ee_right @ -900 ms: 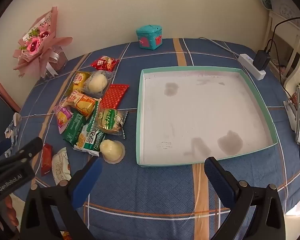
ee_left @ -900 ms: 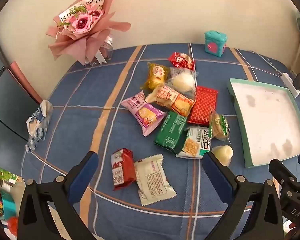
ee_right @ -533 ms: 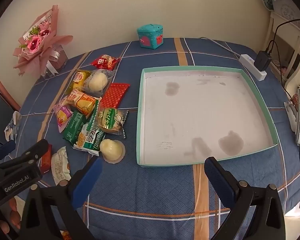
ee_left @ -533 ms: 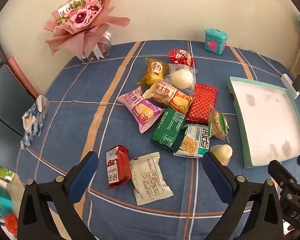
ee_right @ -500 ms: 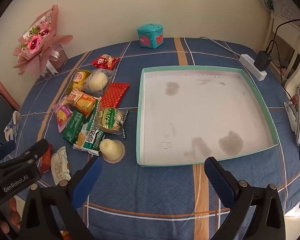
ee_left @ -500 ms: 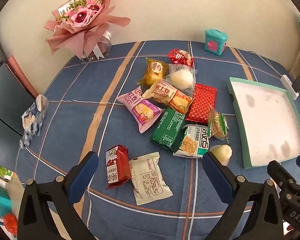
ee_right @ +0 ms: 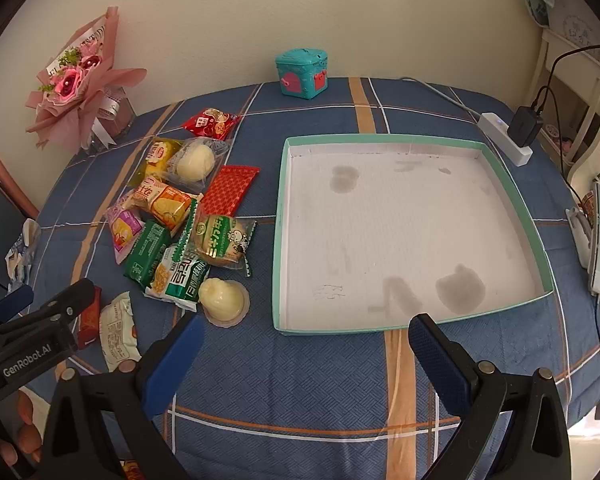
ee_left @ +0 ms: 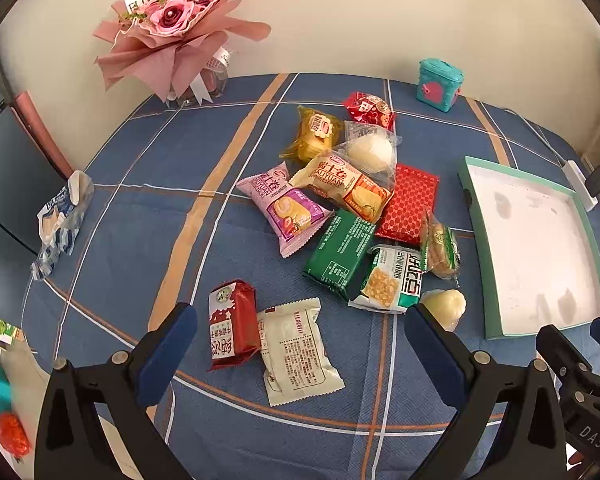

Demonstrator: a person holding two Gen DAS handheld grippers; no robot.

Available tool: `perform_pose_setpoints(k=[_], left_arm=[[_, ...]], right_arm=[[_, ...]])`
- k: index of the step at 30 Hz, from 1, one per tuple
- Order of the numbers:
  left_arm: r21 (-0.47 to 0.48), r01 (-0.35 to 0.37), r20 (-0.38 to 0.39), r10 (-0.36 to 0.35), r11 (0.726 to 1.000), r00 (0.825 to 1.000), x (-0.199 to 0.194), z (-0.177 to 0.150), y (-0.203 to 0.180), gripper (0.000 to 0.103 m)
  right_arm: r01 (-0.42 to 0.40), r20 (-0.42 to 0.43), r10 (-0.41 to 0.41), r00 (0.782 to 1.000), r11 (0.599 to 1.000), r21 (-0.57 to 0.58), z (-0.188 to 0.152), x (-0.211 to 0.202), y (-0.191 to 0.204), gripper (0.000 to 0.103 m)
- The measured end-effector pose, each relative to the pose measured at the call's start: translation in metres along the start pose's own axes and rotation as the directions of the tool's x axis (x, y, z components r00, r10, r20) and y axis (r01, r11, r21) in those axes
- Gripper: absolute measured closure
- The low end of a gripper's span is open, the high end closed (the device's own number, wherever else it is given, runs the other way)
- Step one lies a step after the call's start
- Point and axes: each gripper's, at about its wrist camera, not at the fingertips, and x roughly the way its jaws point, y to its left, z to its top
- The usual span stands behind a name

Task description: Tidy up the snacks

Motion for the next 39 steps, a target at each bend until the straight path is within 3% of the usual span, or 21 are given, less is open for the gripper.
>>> perform_pose_setpoints(k=[39], left_arm=[[-0.009, 0.001, -0.019, -0.001, 1.000, 1.000, 0.0036, -0.0017, 0.0032, 0.000]], right_arm=[[0.011, 0.020, -0.011, 1.000, 1.000, 0.006, 0.0017, -0.0048, -0.0011, 0.000]])
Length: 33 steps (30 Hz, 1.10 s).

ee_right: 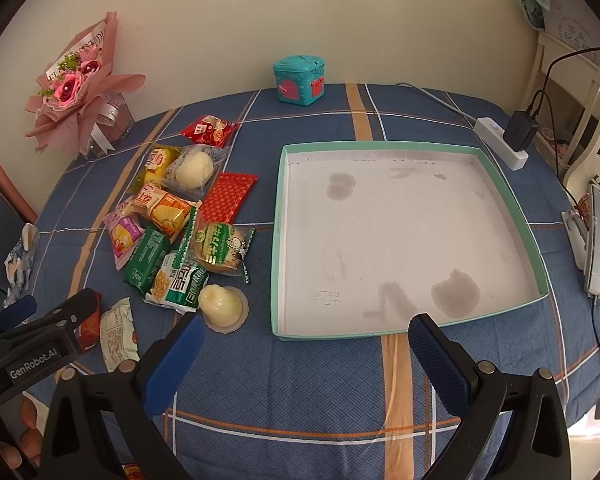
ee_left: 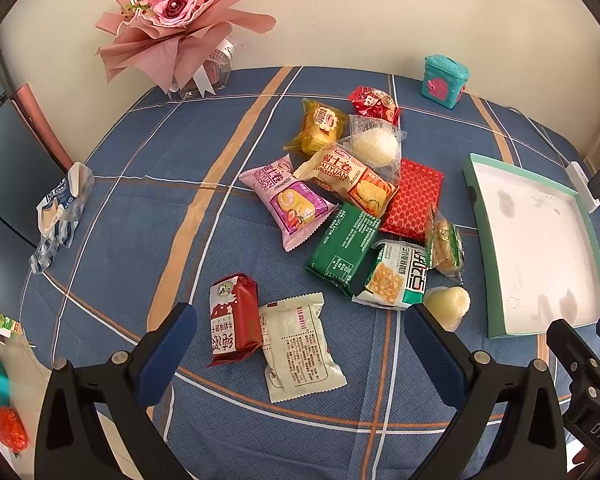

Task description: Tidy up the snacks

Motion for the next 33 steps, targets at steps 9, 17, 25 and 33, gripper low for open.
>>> perform_pose_setpoints(k=[9, 17, 25, 33], left_arm=[[0.001, -0.001, -0.002, 0.001, 1.000, 1.000, 0.001, -0.001, 0.000, 0.000], [0.001, -0.002, -0.011, 0.002, 1.000, 1.000, 0.002, 0.000, -0.001, 0.000], [0.000, -0.002, -0.011, 0.002, 1.000, 1.000, 0.002, 0.000, -0.001, 0.000], [-0.019, 0.037, -0.021, -0.037, 0.999, 0.999, 0.001, 0.002, 0.010, 0.000]], right_arm=[[0.000, -0.001, 0.000, 1.000, 1.000, -0.002, 0.000, 0.000, 0.001, 0.000], [0.002, -0.001, -0.002, 1.000, 1.000, -0.004, 0.000, 0.000, 0.001, 0.000], [0.002, -0.002, -0.002, 1.000, 1.000, -0.005, 0.000, 0.000, 0.003, 0.000], [-0.031, 0.003, 0.031, 1.000, 0.999, -0.022, 0.001, 0.000, 0.010, 0.000]])
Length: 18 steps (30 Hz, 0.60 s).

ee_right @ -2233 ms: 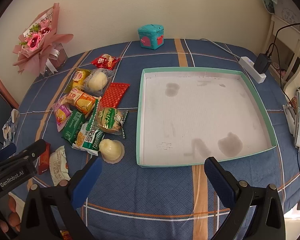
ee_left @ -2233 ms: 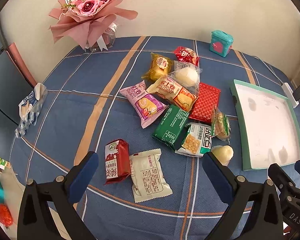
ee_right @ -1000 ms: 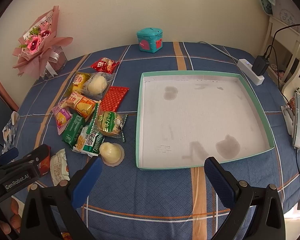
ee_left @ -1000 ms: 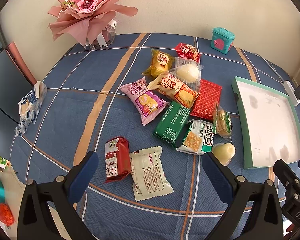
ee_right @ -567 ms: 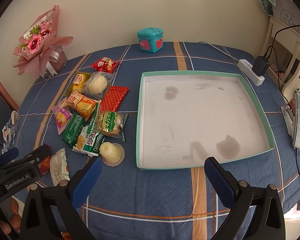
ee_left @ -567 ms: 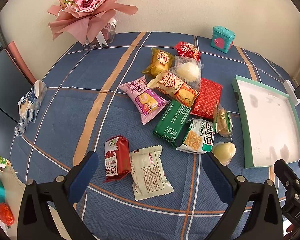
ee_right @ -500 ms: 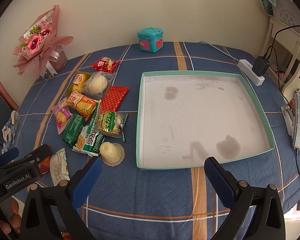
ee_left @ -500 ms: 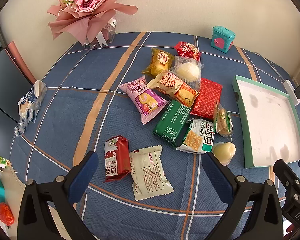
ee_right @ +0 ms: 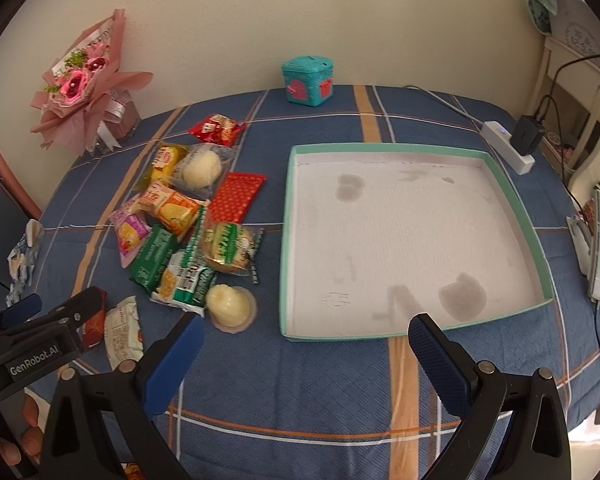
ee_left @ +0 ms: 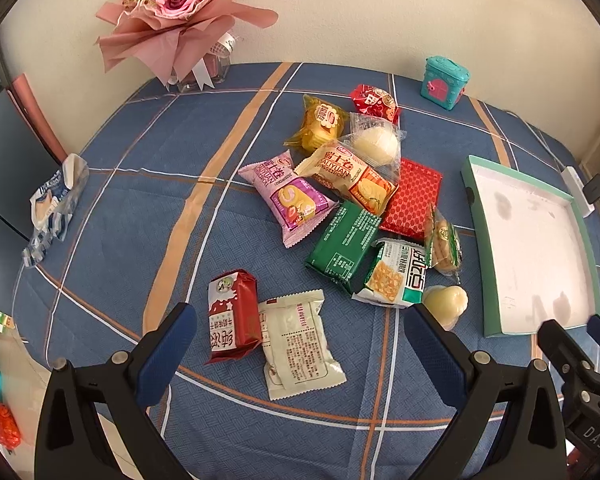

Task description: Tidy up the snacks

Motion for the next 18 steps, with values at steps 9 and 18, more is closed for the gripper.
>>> perform_pose_setpoints(k=[9, 18], left_arm=[[-0.097, 0.007, -0.026, -0.010, 0.995, 1.000, 0.007, 0.001, 0.056, 0.000], [-0.175, 0.044, -0.103, -0.063, 0.984, 0.993, 0.037, -0.011, 0.101, 0.000]], right_arm=[[-0.177, -0.075, 0.170, 0.983, 0.979, -0.103, 0.005, 0.020, 0.060, 0.000], [-0.242, -0.224, 0.187, 0.957, 0.936, -0.255, -0.002, 0.053, 0.126, 0.000]])
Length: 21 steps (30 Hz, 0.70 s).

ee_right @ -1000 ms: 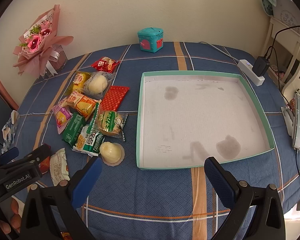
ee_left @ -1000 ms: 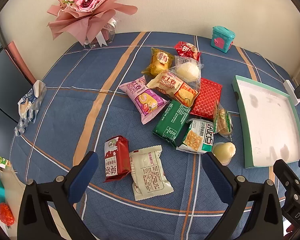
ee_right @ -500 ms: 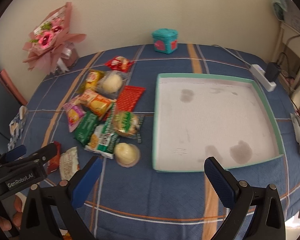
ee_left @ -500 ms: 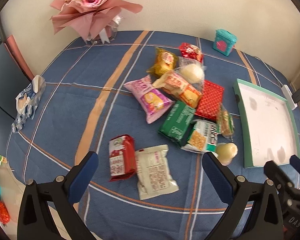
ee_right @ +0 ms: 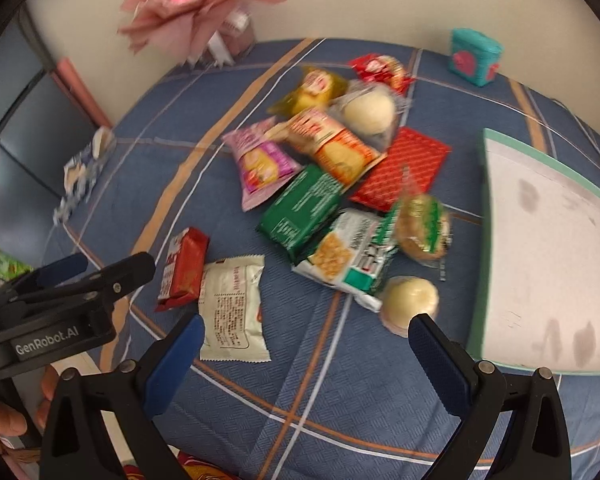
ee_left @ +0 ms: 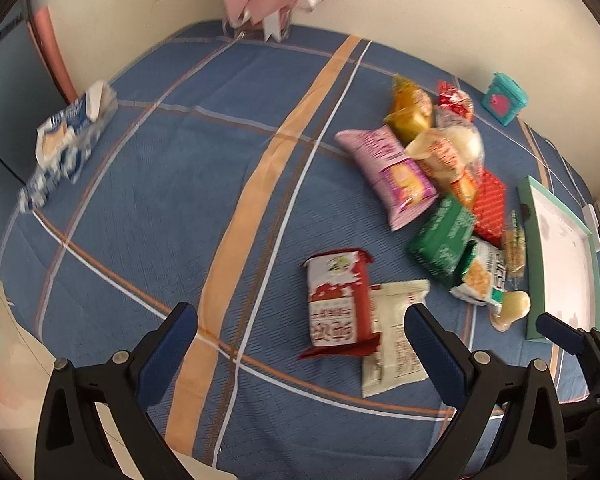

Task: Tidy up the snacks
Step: 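Grasp milk biscuit pack with left tool while right tool grasps cream pastry packet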

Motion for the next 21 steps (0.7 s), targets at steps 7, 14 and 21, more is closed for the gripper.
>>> perform_pose_setpoints(k=[7, 14, 21], left_arm=[[-0.068, 0.060, -0.050, -0.064, 0.996, 0.997, 0.023, -0.001, 0.016, 0.005], [-0.103, 0.098, -0.051, -0.104, 0.990, 0.993, 0.030, 0.002, 0.027, 0.005], [-0.104, 0.125, -0.063, -0.132, 0.987, 0.989, 0.039, 0.010, 0.023, 0.005]], right_arm=[[0.016, -0.092, -0.026, 0.995, 0.993, -0.115, 0.007, 0.032, 0.026, 0.000], [-0.006, -0.150, -0.023, 0.988, 0.981, -0.194, 0.012, 0.064, 0.046, 0.002], [-0.010, -0.176, -0.034, 0.984, 0.969, -0.247, 0.016, 0.095, 0.070, 0.006]])
